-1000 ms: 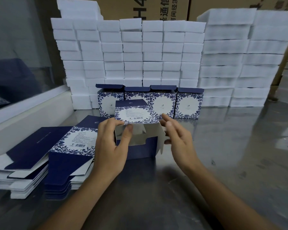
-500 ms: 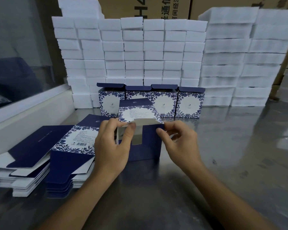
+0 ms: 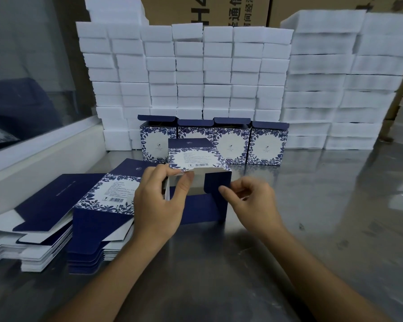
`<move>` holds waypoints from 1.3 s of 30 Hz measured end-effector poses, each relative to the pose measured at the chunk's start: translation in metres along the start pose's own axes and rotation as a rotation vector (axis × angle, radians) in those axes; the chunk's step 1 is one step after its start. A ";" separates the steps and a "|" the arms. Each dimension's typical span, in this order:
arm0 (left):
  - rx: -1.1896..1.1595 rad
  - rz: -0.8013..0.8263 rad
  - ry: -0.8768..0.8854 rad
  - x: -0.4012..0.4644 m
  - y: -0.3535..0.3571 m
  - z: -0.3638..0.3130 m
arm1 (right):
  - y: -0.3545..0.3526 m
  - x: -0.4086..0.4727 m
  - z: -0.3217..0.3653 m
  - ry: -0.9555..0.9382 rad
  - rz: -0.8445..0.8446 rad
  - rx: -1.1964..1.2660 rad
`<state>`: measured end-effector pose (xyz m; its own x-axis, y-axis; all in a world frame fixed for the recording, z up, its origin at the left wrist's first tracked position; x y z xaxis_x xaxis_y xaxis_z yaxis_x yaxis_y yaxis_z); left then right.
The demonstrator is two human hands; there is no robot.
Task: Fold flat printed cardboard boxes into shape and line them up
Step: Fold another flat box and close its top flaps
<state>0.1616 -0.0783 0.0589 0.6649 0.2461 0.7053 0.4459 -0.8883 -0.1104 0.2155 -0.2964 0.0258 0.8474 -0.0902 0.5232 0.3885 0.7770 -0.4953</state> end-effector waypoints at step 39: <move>0.036 0.164 -0.037 -0.007 0.017 0.023 | -0.028 -0.001 0.030 -0.090 -0.144 0.143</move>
<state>0.1785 -0.0864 0.0359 0.7518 0.1135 0.6495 0.3501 -0.9034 -0.2475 0.1928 -0.2991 0.0595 0.7485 -0.1556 0.6446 0.4426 0.8411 -0.3110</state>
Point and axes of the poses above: each hand's wrist, its own x-axis towards the middle knuckle, its own y-axis out of the palm, z = x × y, the point moved 9 cm from there along x, towards the middle knuckle, and after that the axes turned 10 degrees about -x, right-handed, at the moved point
